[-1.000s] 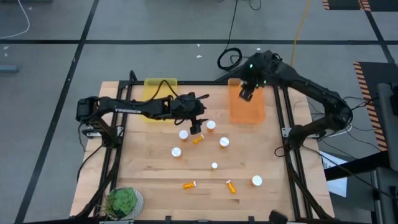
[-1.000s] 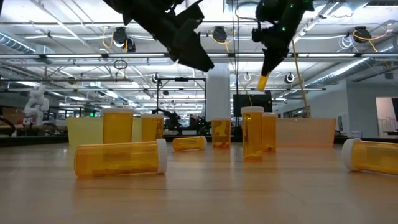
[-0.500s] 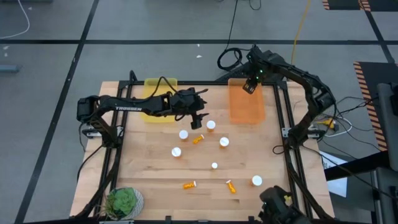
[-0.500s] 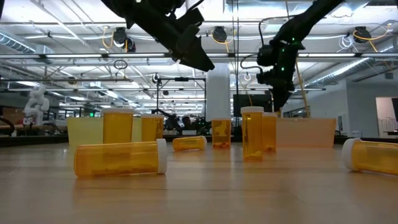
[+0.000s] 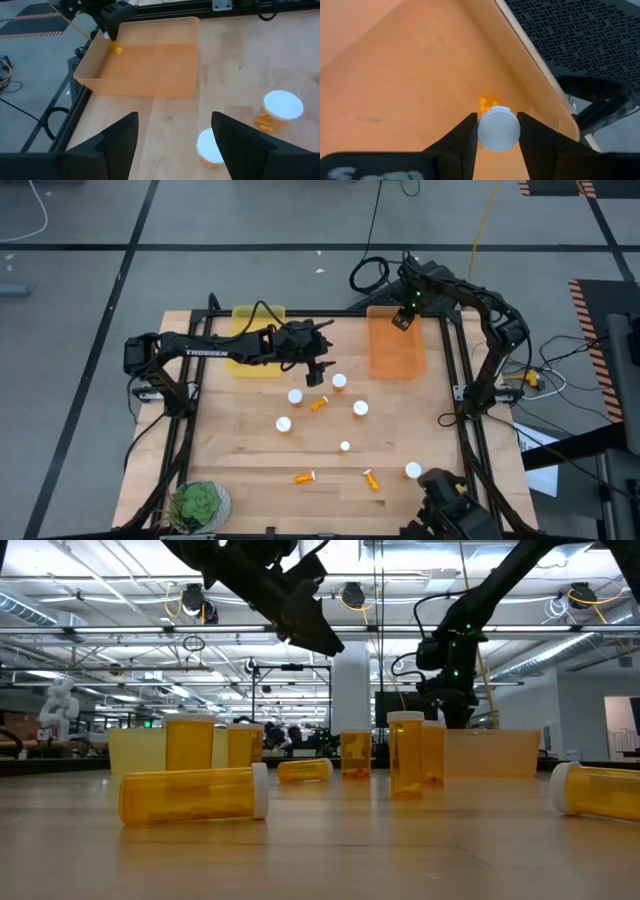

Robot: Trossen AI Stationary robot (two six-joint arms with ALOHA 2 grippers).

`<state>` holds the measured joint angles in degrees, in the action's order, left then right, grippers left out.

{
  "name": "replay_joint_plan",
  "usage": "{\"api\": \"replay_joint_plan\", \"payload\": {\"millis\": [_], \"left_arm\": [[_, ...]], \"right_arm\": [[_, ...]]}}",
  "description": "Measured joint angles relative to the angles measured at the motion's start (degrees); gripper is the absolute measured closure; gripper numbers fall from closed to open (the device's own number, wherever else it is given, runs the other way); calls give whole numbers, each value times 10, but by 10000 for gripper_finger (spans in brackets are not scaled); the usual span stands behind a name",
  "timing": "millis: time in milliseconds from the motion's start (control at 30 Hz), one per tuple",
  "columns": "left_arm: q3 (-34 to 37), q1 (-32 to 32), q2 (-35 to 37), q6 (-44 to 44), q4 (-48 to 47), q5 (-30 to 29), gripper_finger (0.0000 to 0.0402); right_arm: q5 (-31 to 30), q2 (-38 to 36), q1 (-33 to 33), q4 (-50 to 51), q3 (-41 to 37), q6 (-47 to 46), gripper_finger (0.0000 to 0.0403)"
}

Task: Pick and place medicine bottles into bin by pill shape (circle, oval)
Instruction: Put the small orange pill bottle into the orange bin

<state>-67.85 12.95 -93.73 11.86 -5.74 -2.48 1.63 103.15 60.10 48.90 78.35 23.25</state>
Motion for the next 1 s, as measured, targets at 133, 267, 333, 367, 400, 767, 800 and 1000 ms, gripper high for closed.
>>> {"api": "replay_joint_plan", "payload": {"millis": [133, 267, 333, 367, 400, 767, 800, 1000], "left_arm": [[0, 0, 0, -1, 0, 0, 147], [0, 0, 0, -1, 0, 0, 147], [0, 0, 0, -1, 0, 0, 147], [0, 0, 0, -2, 0, 0, 147], [0, 0, 0, -3, 0, 0, 147], [0, 0, 0, -3, -1, 0, 147], [0, 0, 0, -3, -1, 0, 147], [0, -3, 0, -4, -4, 0, 147]], "right_arm": [[0, 8, 0, -7, 0, 0, 282], [0, 16, 0, -7, 0, 0, 282], [-3, 19, 0, -7, 0, 0, 280], [-5, 19, 0, -7, 0, 0, 279], [-12, 18, 0, -8, 0, -4, 276], [-18, 15, 3, -13, 0, -18, 221], [-17, 12, 3, -13, 0, -22, 217], [-16, -43, -8, 9, 0, -54, 192]]}}
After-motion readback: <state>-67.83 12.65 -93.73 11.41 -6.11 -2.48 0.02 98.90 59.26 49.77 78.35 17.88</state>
